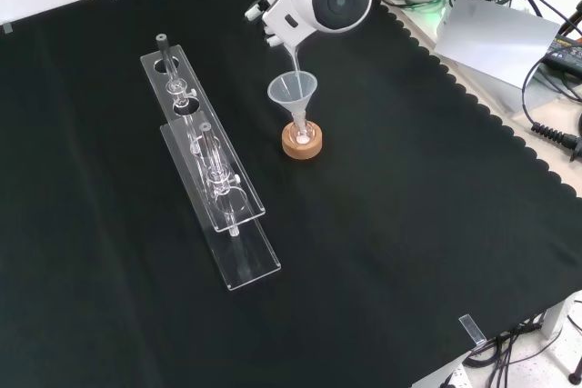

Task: Pour all the NaCl from the weighing funnel into the round-bottom flask.

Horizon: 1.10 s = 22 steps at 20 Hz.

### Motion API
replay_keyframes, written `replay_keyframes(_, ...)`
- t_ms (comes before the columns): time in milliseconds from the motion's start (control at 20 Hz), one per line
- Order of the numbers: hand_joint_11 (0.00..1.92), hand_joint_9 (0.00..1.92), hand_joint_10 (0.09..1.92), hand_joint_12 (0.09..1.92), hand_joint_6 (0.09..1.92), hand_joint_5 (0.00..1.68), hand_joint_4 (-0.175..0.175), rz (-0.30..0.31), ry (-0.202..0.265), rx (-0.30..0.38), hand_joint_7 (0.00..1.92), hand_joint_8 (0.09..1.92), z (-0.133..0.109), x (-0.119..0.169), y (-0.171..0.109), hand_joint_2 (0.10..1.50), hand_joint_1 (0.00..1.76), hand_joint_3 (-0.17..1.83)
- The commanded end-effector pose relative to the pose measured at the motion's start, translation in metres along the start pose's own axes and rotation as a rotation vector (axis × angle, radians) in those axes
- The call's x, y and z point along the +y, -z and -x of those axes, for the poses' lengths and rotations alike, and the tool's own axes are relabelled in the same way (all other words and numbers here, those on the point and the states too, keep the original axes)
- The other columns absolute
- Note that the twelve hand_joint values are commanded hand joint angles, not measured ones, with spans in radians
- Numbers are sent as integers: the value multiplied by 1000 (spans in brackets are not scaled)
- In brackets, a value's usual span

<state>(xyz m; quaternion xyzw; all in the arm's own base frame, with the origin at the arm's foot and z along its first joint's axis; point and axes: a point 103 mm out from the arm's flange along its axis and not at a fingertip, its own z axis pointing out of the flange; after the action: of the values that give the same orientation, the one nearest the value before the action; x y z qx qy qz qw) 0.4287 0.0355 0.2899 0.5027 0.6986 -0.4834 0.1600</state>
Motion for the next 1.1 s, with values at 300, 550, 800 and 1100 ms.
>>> replay_keyframes(300, 979, 1406, 102, 940, 700, 1185, 48, 2, 7, -62, 1272, 532, -5, 0, 8, 1002, 1258, 19)
replay_keyframes(550, 979, 1406, 102, 940, 700, 1187, 69, 9, 12, -76, 1279, 517, -6, 2, 12, 1001, 1255, 19)
replay_keyframes(800, 979, 1406, 101, 939, 698, 1188, 70, -2, 16, -92, 1280, 515, -10, 4, 16, 1000, 1255, 19)
replay_keyframes(1100, 978, 1406, 101, 938, 697, 1189, 70, -10, 13, -114, 1280, 514, -10, 4, 20, 1000, 1255, 20)
